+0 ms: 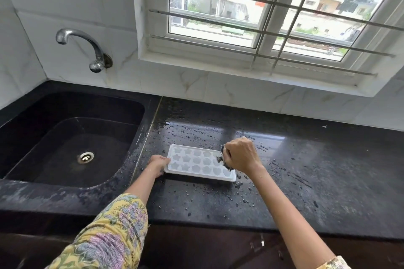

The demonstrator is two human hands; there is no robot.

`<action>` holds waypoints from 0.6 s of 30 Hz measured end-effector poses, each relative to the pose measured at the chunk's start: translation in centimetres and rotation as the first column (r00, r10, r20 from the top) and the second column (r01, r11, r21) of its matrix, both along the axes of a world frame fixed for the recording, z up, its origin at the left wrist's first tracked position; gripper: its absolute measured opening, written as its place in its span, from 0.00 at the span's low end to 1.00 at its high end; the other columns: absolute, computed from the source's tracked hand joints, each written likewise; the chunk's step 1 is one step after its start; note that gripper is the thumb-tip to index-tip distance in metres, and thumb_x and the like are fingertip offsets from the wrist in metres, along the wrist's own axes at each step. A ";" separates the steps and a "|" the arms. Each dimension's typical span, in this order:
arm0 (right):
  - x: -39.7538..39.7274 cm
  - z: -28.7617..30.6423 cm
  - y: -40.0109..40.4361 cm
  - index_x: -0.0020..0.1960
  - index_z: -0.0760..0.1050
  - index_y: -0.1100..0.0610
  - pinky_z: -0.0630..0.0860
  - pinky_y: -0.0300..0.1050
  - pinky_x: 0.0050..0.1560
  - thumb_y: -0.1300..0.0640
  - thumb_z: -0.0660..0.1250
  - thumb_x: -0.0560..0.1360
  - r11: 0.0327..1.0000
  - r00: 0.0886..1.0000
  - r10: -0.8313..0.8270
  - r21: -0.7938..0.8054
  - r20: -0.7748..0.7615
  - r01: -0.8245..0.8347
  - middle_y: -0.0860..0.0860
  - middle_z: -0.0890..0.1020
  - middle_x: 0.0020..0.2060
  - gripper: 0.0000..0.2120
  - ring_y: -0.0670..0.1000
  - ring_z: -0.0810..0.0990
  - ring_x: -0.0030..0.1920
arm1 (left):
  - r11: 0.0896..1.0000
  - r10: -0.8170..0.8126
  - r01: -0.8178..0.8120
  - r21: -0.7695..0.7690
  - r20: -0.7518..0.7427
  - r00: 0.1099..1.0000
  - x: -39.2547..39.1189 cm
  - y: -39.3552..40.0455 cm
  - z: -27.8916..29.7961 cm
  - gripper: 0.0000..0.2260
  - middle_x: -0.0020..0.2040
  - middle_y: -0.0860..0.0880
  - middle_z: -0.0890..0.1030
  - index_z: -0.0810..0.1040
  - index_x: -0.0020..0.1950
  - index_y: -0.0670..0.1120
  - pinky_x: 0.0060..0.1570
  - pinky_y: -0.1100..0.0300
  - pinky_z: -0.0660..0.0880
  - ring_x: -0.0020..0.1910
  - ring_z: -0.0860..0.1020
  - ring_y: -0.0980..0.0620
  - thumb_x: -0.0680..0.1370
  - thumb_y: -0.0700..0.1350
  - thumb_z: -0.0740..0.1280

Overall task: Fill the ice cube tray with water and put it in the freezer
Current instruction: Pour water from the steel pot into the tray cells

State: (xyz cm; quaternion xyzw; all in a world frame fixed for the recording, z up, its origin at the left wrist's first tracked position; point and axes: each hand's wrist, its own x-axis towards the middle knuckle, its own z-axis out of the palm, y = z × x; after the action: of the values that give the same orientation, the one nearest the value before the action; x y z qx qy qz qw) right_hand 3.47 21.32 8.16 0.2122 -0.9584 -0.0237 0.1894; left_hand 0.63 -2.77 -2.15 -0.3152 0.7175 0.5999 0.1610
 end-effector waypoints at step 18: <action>0.2 -0.2 0.0 0.21 0.68 0.55 0.74 0.41 0.27 0.55 0.50 0.66 1.000 1.000 0.013 -0.022 -0.007 -0.014 0.49 0.72 0.16 0.18 0.47 0.66 0.17 | 1.000 0.011 -0.011 0.000 0.016 1.000 0.3 0.2 0.5 0.13 0.66 0.42 0.75 0.75 0.62 0.36 0.61 0.52 0.70 0.66 0.72 0.44 0.79 0.40 0.64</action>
State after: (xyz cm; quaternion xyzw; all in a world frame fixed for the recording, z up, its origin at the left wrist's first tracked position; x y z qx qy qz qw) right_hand 3.63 21.34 7.95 0.2165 -0.9565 -0.0124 0.1953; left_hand 0.92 -2.57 -1.65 -0.3238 0.7145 0.5982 0.1634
